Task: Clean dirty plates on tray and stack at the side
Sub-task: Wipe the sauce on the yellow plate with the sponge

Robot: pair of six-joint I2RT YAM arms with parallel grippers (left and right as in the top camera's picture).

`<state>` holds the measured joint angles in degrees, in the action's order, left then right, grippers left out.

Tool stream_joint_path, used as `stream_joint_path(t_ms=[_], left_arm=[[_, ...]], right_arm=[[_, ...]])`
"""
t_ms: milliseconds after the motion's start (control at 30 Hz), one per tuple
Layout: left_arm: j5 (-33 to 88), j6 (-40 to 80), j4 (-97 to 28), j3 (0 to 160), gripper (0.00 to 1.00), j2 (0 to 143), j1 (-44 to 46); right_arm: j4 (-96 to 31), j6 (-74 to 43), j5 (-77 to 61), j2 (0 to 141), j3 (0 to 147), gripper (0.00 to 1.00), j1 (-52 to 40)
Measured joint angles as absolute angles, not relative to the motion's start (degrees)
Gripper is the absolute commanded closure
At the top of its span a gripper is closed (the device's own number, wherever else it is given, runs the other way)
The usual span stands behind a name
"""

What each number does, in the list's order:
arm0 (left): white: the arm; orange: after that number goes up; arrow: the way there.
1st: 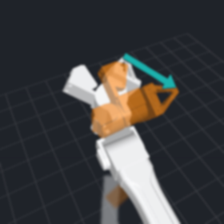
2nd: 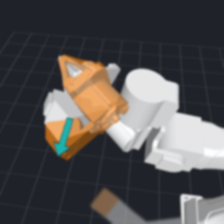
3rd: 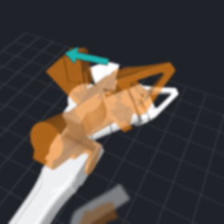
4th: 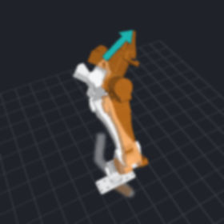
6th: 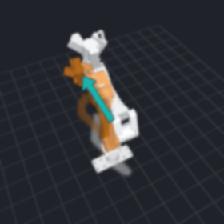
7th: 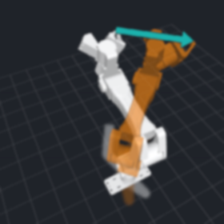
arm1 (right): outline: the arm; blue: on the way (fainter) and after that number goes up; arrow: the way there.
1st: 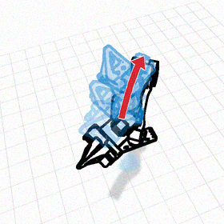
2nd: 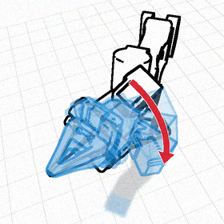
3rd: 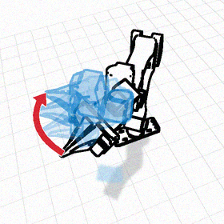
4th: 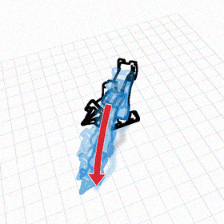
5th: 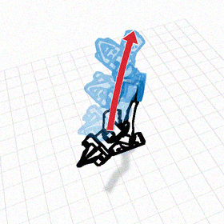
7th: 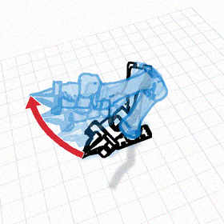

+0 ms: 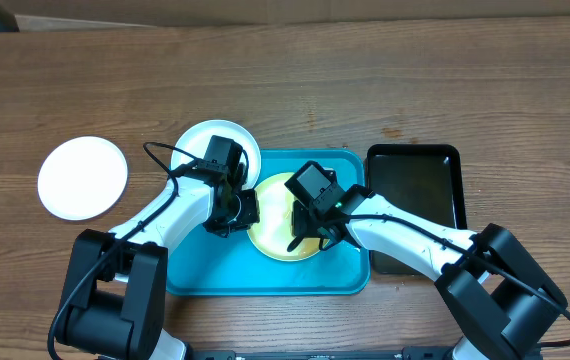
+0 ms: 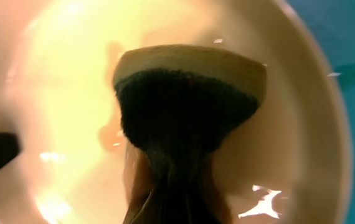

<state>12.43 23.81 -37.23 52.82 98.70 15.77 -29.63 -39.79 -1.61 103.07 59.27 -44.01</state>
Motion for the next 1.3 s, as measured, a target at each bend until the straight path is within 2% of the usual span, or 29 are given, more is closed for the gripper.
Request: stream_joint_path(t_ms=[433, 833, 1133, 1300], left_arm=[[12.4, 23.8, -37.2, 52.8, 0.96, 98.7, 15.8], [12.4, 23.8, -37.3, 52.8, 0.96, 98.7, 15.8], [12.4, 23.8, -37.3, 52.8, 0.96, 98.7, 15.8], [12.4, 23.8, -37.3, 52.8, 0.96, 98.7, 15.8]], right_arm=[[-33.3, -37.1, -17.6, 100.1, 65.0, 0.96, -38.5], [-16.6, -42.1, -19.9, 100.1, 50.6, 0.96, -40.2], [-8.9, -47.1, -24.0, 100.1, 48.9, 0.96, -40.2], [-11.5, -48.8, -24.0, 100.1, 48.9, 0.96, -40.2]])
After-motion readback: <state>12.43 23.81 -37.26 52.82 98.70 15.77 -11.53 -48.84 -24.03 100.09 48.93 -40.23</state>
